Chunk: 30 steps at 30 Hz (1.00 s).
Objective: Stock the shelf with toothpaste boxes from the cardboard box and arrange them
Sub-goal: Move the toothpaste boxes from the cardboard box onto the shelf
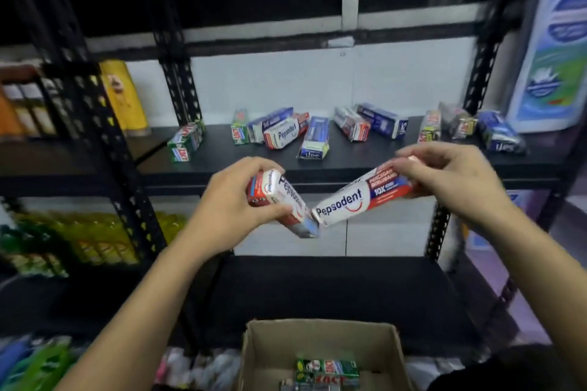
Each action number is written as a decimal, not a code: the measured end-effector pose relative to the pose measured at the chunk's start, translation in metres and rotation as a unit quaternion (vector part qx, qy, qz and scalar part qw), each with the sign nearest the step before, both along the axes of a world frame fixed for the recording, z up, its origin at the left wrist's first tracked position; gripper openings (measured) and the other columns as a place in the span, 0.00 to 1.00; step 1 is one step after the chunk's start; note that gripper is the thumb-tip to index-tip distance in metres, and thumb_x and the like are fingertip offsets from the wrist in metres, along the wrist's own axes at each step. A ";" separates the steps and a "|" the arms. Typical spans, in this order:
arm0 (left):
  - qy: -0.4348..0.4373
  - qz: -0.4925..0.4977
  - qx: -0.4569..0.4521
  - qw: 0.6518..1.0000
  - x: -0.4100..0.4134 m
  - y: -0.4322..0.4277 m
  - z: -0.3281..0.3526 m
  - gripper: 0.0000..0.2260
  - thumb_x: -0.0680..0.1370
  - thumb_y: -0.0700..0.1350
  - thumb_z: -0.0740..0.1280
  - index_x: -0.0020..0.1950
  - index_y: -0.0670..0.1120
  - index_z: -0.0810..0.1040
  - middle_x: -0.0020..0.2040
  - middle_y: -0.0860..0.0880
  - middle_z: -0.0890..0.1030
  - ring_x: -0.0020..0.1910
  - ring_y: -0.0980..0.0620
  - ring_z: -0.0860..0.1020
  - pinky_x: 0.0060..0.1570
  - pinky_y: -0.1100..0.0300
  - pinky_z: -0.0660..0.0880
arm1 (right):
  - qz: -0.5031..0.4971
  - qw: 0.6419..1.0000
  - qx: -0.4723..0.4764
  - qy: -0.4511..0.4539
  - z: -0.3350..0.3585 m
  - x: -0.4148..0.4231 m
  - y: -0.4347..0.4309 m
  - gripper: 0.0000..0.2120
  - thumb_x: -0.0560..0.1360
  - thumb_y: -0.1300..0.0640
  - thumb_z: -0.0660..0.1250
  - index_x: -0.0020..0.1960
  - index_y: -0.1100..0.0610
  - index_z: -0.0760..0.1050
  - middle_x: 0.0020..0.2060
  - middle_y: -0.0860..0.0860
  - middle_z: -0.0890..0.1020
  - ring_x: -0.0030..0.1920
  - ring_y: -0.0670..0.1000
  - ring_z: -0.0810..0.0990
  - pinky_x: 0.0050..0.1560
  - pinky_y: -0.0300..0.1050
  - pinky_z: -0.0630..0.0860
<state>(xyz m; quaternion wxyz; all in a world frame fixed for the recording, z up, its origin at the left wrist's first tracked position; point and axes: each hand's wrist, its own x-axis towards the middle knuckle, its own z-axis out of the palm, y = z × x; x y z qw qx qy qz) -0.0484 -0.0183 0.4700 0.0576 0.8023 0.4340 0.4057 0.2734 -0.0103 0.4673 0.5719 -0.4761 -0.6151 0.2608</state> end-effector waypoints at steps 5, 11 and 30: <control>-0.101 0.042 0.071 0.991 -0.023 -0.014 0.052 0.22 0.68 0.49 0.80 0.58 0.54 0.77 0.51 0.56 0.82 0.50 0.56 0.81 0.51 0.51 0.80 | -0.005 0.991 0.066 0.115 0.055 0.013 -0.001 0.03 0.74 0.60 0.72 0.47 0.58 0.81 0.37 0.52 0.86 0.38 0.51 0.85 0.35 0.41 0.82; -0.172 0.155 0.183 0.956 -0.040 0.021 0.069 0.19 0.69 0.50 0.79 0.54 0.50 0.73 0.53 0.51 0.80 0.49 0.56 0.79 0.46 0.63 0.77 | -0.060 0.979 0.133 0.142 0.082 0.032 0.016 0.03 0.75 0.56 0.72 0.48 0.53 0.80 0.46 0.55 0.85 0.44 0.52 0.86 0.39 0.44 0.83; -0.088 0.351 0.026 0.932 -0.042 0.168 -0.018 0.28 0.70 0.51 0.77 0.62 0.40 0.70 0.63 0.41 0.71 0.61 0.42 0.71 0.59 0.46 0.71 | -0.288 0.941 0.151 0.099 0.042 0.089 0.096 0.12 0.71 0.46 0.72 0.50 0.52 0.82 0.42 0.48 0.84 0.42 0.44 0.84 0.41 0.43 0.82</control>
